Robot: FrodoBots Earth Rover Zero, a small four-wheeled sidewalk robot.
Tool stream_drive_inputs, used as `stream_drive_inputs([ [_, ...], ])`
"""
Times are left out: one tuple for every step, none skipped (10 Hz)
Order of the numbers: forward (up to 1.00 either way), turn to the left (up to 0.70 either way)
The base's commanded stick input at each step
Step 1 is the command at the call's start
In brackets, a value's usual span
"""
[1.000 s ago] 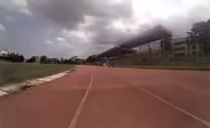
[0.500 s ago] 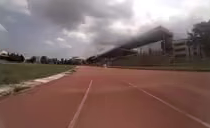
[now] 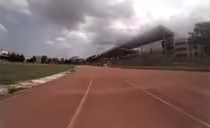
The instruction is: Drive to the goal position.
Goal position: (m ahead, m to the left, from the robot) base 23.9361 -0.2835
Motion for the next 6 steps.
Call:
stream_drive_inputs([
  [0.45, 0.0],
  [0.45, 0.0],
  [0.45, 0.0],
  [0.45, 0.0],
  [0.45, 0.0],
  [0.45, 0.0],
])
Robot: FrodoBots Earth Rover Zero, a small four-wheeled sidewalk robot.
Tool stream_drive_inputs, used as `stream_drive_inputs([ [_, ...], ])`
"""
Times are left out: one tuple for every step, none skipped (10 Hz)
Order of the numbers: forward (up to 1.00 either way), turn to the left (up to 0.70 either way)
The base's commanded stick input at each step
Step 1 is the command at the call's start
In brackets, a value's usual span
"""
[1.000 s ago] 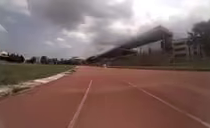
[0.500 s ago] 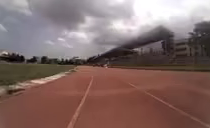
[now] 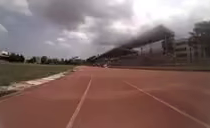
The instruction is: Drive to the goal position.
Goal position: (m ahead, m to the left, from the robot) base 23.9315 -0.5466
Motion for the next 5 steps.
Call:
stream_drive_inputs([
  [0.45, 0.0],
  [0.45, 0.0],
  [0.45, 0.0],
  [0.45, 0.0],
  [0.45, 0.0],
])
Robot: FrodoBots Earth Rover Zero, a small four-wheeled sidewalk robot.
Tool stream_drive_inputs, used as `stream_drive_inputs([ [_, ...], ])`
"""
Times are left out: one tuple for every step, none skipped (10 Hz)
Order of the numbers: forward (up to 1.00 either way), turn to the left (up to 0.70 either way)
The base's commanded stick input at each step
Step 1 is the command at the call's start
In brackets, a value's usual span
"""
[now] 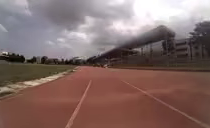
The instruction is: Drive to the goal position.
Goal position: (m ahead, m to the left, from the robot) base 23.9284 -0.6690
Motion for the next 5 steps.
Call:
stream_drive_inputs([
  [0.45, 0.0],
  [0.45, 0.0],
  [0.45, 0.0],
  [0.45, 0.0],
  [0.45, 0.0],
])
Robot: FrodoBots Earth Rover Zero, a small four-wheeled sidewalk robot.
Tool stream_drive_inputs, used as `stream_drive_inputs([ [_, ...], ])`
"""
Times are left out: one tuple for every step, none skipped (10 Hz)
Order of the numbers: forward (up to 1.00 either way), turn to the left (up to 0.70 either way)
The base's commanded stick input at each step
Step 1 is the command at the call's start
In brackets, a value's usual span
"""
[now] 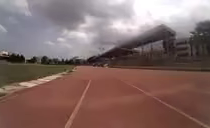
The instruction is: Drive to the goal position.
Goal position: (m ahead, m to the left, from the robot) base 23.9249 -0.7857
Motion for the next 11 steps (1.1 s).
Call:
stream_drive_inputs([
  [0.45, 0.0],
  [0.45, 0.0],
  [0.45, 0.0],
  [0.45, 0.0],
  [0.45, 0.0],
  [0.45, 0.0],
  [0.45, 0.0],
  [0.45, 0.0],
  [0.45, 0.0],
  [0.45, 0.0],
  [0.45, 0.0],
])
